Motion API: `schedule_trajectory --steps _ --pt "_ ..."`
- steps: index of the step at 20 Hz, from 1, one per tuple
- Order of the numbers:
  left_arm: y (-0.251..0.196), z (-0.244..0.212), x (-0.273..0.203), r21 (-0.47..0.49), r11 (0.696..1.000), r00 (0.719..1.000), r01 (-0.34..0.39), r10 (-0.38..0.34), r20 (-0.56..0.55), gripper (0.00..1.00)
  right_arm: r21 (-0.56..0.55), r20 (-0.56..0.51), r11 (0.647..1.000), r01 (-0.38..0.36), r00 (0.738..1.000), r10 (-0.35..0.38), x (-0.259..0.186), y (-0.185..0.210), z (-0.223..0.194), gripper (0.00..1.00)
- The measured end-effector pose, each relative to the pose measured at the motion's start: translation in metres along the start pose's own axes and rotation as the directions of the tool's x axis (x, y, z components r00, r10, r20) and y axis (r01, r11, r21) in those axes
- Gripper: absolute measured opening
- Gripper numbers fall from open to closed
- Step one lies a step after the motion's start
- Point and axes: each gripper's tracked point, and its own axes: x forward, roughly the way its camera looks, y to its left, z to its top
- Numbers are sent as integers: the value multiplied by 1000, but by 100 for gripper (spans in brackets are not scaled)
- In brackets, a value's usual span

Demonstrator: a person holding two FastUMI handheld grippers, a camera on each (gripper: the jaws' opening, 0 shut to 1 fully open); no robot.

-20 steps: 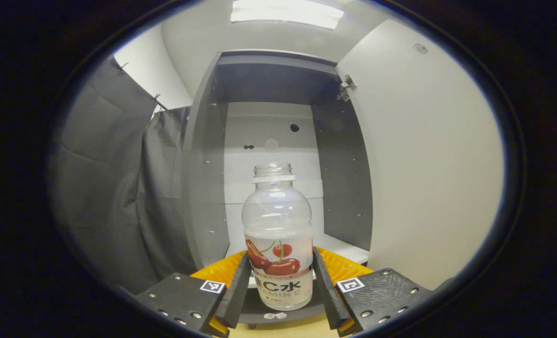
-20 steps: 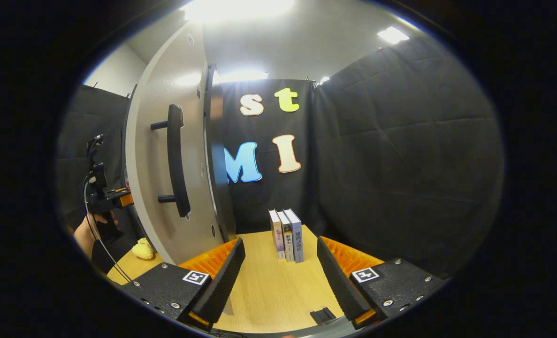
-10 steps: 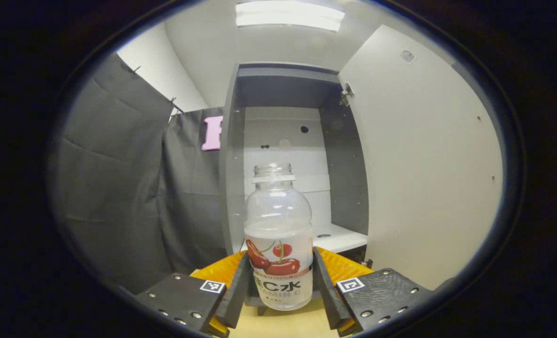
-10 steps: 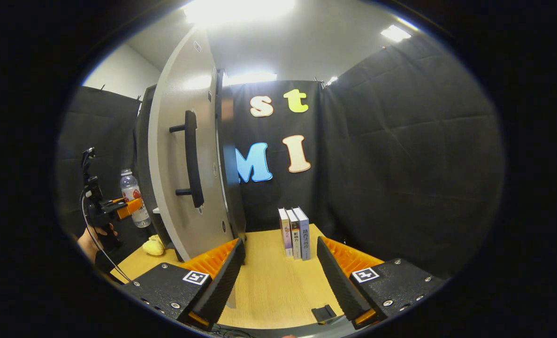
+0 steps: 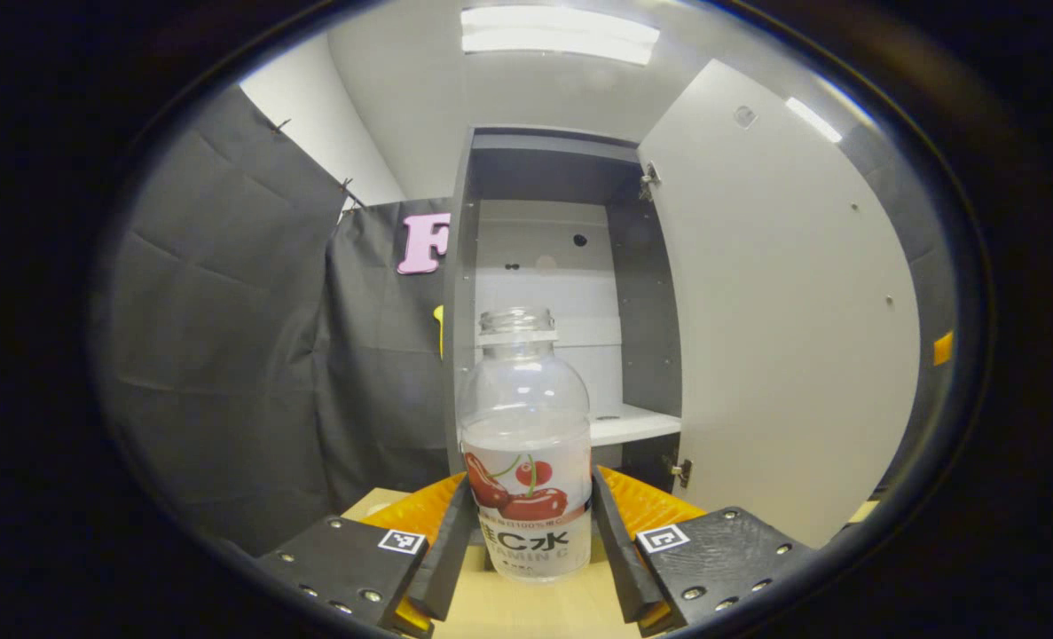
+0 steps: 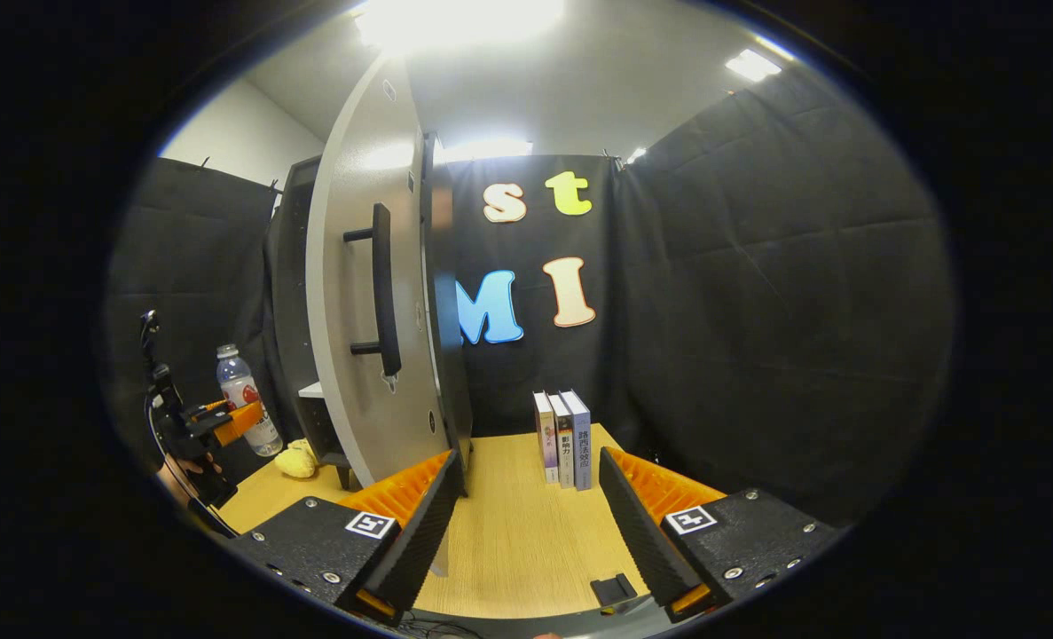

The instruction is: Open the cabinet door with the right hand, grasp the bottle in the cabinet with the left hand and place it on the coaster, then close the cabinet door with the right hand.

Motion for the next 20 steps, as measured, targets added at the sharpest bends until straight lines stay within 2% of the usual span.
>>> schedule_trajectory --steps 2,7,8,11,12,13,16,18,20 --pt "-1 -10 -10 1 1000 1000 3 -3 1 71 5 -4 1000 2 1000 -2 0 0 -3 95" --pt "-3 -37 -32 -9 1000 1000 16 -16 -3 71 -10 1 1000 13 1000 -13 6 4 -9 95" --pt "-4 -44 -38 -9 1000 1000 20 -20 -8 75 -12 1 1000 19 1000 -19 8 4 -10 94" --pt "-9 -70 -52 5 999 999 32 -31 -22 75 -34 18 998 45 999 -44 12 3 -10 95" --pt "-12 -81 -58 5 999 999 34 -34 -30 71 -38 21 998 47 999 -47 14 4 -12 95" --pt "-14 -91 -63 1 999 999 37 -37 -39 75 -39 21 998 47 999 -46 15 5 -14 95" --pt "-15 -123 -78 -7 999 997 35 -35 -74 67 -37 5 998 42 999 -41 21 6 -22 95" --pt "-17 -143 -87 -17 999 995 33 -35 -98 75 -42 -10 998 35 999 -36 25 8 -27 95" --pt "-18 -160 -96 -23 999 992 31 -34 -122 75 -54 -23 998 33 999 -34 27 9 -32 95"
